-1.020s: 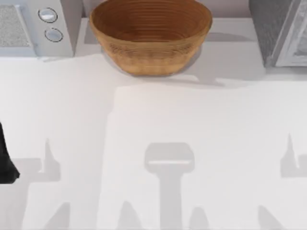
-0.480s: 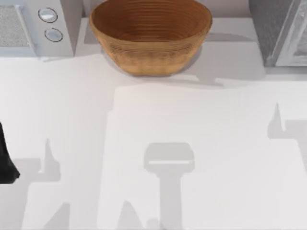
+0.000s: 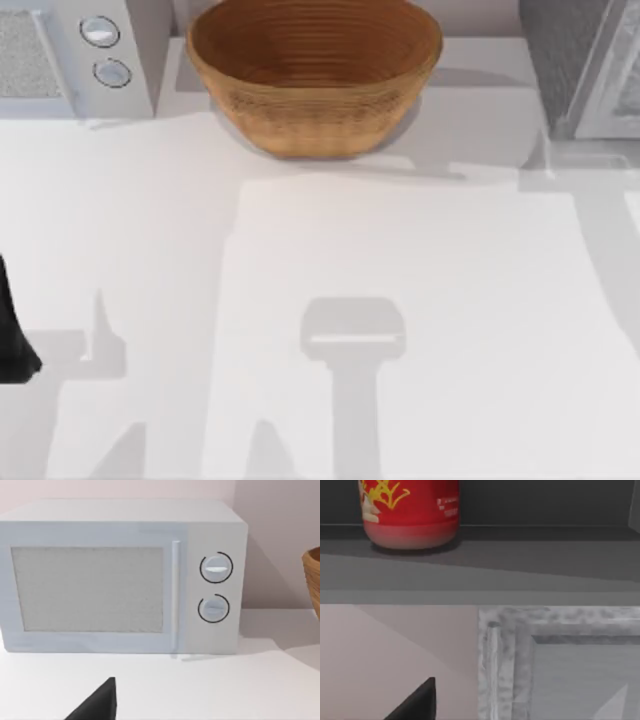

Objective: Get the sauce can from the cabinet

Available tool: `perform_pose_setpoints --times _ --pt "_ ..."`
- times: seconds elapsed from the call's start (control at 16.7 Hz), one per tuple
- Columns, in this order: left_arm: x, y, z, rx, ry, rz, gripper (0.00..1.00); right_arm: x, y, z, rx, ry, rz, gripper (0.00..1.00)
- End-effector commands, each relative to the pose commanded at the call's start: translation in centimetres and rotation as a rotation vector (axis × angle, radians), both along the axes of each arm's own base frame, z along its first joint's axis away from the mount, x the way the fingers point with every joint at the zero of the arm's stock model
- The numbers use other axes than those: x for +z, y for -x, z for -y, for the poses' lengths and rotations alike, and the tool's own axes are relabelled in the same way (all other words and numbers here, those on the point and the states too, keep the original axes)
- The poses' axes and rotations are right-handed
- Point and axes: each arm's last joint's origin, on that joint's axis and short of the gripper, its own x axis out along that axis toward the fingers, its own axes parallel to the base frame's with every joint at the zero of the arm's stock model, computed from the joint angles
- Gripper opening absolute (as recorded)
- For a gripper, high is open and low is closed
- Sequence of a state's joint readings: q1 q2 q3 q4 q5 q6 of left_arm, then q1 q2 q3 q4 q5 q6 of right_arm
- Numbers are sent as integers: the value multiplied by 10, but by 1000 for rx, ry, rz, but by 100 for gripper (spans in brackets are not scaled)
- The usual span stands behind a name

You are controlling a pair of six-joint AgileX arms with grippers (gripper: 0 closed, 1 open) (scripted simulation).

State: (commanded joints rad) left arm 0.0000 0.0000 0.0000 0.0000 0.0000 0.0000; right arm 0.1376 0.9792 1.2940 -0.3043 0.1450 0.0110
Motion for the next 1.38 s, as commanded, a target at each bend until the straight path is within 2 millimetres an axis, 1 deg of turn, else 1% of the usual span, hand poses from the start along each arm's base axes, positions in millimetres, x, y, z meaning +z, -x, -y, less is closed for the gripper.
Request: perform_pose_setpoints --times 0.12,0.24,0.36,0.48,0.6,0.9,1.02,1.08,1.2,1.38 --pt "0 0 0 0 0 0 100 19 -20 -6 0 0 -10 100" --pt "0 0 0 0 0 0 100 34 -38 -12 0 1 -16 100" --pt "0 0 0 0 0 0 100 45 -53 -17 0 0 -17 100" --pt "0 0 0 0 0 0 100 53 -62 -20 0 0 -15 100" --pt "0 0 0 0 0 0 100 56 -66 -22 0 -1 -12 100" --pt "0 0 0 0 0 0 100 57 -66 -21 -3 -1 -10 100" --pt "0 0 0 0 0 0 100 58 -69 -25 -2 -2 -8 100" --pt "0 0 0 0 0 0 100 59 -75 -29 -2 -2 -7 100" --pt "0 0 0 0 0 0 100 60 -93 -41 -8 -2 -13 100" --pt "0 0 0 0 0 0 100 57 -122 -66 -9 -3 -19 100"
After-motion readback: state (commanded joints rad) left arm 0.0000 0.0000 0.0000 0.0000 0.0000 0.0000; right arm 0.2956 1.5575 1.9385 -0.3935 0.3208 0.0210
